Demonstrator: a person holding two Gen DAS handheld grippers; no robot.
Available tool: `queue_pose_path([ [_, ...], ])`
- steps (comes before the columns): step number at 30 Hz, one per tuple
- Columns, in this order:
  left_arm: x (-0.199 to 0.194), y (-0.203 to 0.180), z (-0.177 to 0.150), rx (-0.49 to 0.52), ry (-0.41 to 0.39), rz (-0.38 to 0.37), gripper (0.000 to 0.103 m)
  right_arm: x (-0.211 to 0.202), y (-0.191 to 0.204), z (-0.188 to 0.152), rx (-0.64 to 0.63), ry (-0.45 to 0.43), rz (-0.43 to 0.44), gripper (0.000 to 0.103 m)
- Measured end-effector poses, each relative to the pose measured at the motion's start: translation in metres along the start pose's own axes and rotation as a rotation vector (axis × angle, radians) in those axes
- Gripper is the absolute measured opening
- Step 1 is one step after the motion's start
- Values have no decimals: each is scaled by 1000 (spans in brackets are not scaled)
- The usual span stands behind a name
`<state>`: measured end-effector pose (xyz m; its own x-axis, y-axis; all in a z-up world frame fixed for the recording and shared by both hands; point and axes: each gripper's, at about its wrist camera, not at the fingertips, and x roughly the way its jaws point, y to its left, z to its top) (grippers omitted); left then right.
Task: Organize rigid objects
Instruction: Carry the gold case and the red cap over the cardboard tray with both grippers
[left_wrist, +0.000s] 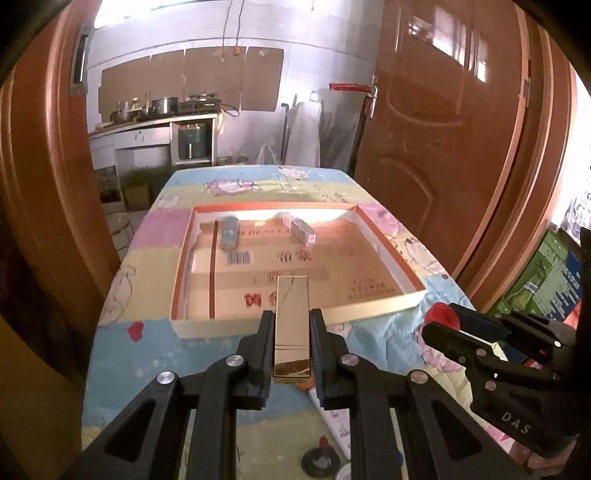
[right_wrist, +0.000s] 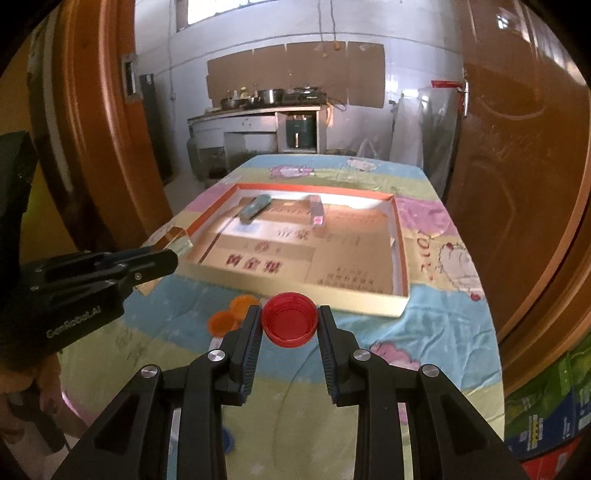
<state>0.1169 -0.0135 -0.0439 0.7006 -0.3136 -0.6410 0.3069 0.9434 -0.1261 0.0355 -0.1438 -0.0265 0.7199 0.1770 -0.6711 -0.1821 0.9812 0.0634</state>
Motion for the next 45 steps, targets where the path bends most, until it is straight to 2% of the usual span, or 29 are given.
queue_pose_path([
  [9,16,1,26,-13,12,-14,18,13,-18,28,10,-4,-18,31],
  [18,42,7,53,-31,42,-34,18,36,-28,54,19,30,-12,31],
  [24,61,15,72,-49,52,-29,18,61,-40,71,61,65,28,31],
  [45,147,23,109,-44,176,-8,18,140,-78,121,59,143,16,31],
])
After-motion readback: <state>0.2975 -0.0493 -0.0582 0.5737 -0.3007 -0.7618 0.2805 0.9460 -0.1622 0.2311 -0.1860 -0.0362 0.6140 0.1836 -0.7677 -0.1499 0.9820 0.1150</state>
